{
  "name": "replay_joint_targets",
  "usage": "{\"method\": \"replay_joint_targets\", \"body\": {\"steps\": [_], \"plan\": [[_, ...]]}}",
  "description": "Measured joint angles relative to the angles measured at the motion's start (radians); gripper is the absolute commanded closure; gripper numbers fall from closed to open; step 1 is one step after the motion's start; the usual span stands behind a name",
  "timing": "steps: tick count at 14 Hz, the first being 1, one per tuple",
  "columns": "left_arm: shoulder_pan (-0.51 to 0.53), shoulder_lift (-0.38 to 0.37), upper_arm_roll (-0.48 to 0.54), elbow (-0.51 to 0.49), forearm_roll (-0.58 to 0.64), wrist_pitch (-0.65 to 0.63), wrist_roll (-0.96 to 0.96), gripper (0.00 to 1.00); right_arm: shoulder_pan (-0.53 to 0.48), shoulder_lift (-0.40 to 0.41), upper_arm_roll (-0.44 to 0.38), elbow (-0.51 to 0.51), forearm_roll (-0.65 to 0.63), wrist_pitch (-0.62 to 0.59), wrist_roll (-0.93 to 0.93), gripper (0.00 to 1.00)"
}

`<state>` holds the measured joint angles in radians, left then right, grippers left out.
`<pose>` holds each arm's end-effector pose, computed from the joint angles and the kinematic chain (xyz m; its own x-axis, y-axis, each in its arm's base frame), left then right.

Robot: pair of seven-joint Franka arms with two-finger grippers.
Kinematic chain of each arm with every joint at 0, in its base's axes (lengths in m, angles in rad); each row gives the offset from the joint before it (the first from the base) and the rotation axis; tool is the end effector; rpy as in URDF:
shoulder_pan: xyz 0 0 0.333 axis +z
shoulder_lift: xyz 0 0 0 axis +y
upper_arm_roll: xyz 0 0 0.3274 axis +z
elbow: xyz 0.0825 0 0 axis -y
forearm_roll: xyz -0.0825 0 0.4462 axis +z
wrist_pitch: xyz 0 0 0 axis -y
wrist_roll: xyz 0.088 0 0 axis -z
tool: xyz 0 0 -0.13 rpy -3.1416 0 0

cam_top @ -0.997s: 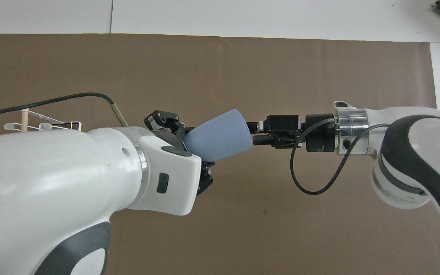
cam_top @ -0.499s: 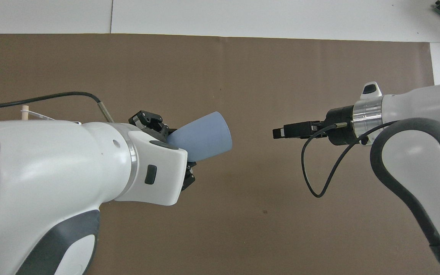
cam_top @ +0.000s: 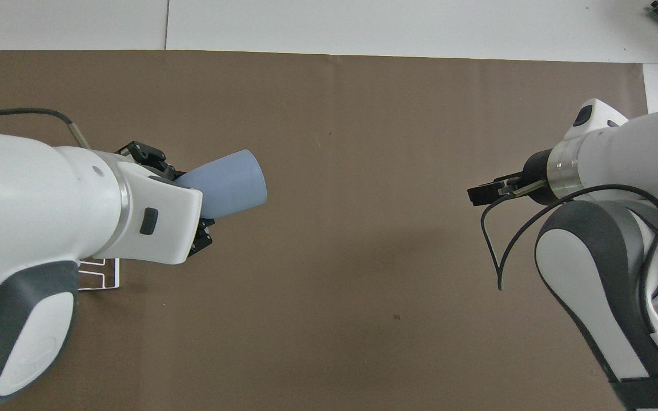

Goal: Hang cup on cup holder
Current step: 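Carry the cup to the wire rack while the right gripper returns to rest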

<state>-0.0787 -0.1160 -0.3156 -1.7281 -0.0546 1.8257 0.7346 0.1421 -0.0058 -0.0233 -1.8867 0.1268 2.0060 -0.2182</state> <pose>0.5562 -0.2474 0.6197 0.4181 -0.8932 0.1656 -0.8896 -0.4395 -0.1245 0.6287 0.0853 0.4859 0.9498 0.2772 0.1448 0.2918 -0.9521 -0.0914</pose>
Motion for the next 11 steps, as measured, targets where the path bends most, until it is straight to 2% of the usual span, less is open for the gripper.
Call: {"method": "replay_joint_targets", "body": {"steps": [2,5,7,11], "plan": [[0.047,0.003,0.005,-0.010,0.073,-0.021,0.060,1.00,-0.031,-0.006,-0.001,0.021,-0.053,0.000,0.000,0.00],[0.048,0.036,-0.003,-0.029,0.266,-0.042,0.072,1.00,-0.084,-0.030,-0.003,0.065,-0.106,-0.040,0.000,0.00],[0.048,0.081,-0.005,-0.032,0.389,-0.052,0.102,1.00,-0.119,-0.054,-0.004,0.109,-0.119,-0.109,0.010,0.00],[0.045,0.159,-0.008,-0.031,0.629,-0.122,0.168,1.00,-0.126,-0.086,0.000,0.216,-0.145,-0.291,0.170,0.00]]}}
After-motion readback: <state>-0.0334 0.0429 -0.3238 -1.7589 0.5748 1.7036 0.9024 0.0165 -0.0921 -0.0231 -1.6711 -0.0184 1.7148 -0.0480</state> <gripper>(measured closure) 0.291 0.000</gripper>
